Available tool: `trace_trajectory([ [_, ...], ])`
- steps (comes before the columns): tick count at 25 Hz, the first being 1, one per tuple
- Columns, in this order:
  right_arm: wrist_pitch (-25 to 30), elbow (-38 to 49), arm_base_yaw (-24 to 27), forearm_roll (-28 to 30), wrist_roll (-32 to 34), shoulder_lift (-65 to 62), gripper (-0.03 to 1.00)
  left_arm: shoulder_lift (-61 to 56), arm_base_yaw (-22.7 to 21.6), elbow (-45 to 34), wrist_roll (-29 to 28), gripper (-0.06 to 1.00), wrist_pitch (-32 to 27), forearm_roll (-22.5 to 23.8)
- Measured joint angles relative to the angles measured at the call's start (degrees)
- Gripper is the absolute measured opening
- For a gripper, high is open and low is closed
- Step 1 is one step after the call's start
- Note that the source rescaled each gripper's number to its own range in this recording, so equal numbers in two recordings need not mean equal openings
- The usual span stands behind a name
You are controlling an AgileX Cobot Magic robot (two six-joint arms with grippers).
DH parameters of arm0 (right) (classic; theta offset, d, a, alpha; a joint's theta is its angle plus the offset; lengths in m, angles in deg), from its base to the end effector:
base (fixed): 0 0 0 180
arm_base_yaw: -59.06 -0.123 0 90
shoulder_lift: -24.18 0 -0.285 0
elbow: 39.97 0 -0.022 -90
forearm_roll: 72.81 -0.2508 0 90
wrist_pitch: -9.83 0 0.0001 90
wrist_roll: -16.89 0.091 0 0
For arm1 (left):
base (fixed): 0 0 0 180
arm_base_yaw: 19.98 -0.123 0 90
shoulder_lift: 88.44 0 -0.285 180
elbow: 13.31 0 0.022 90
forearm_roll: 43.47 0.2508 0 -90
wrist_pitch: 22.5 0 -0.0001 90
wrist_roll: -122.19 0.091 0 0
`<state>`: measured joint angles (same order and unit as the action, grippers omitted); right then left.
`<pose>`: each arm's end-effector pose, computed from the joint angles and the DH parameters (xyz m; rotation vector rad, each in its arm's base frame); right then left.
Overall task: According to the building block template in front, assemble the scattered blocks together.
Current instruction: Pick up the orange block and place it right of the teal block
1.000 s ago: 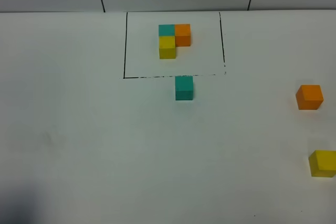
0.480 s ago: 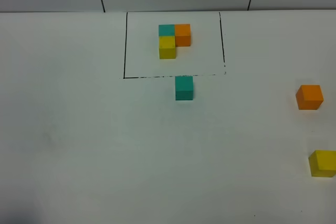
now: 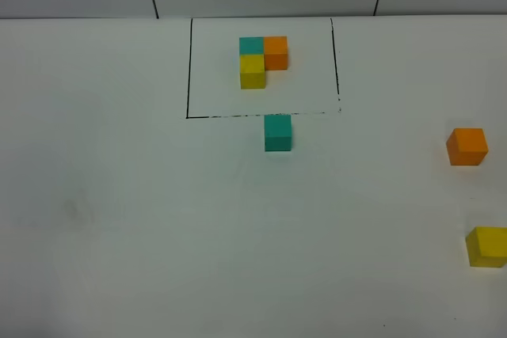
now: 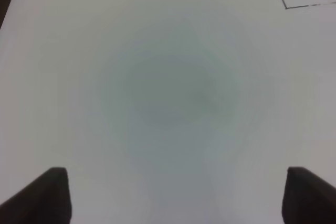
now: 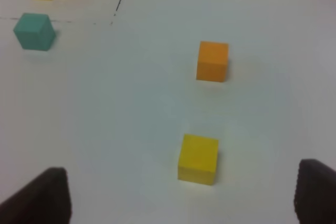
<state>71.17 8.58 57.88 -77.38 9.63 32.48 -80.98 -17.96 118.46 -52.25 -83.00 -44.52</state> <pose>-0.0042 0.0063 0.2768 -0.1554 2.0544 0.0302 -0.0063 -0.0012 0.2793 0.1350 2.0233 0.0171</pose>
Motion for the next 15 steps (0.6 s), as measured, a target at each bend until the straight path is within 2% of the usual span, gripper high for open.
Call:
trace_trajectory([
  [5, 0.0, 0.0, 0.0, 0.0, 0.0, 0.0, 0.73, 0.0, 0.1, 0.0, 0.4, 0.81, 0.0, -0.8],
  [15, 0.0, 0.0, 0.0, 0.0, -0.1, 0.0, 0.73, 0.0, 0.1, 0.0, 0.4, 0.64, -0.1, -1.9],
])
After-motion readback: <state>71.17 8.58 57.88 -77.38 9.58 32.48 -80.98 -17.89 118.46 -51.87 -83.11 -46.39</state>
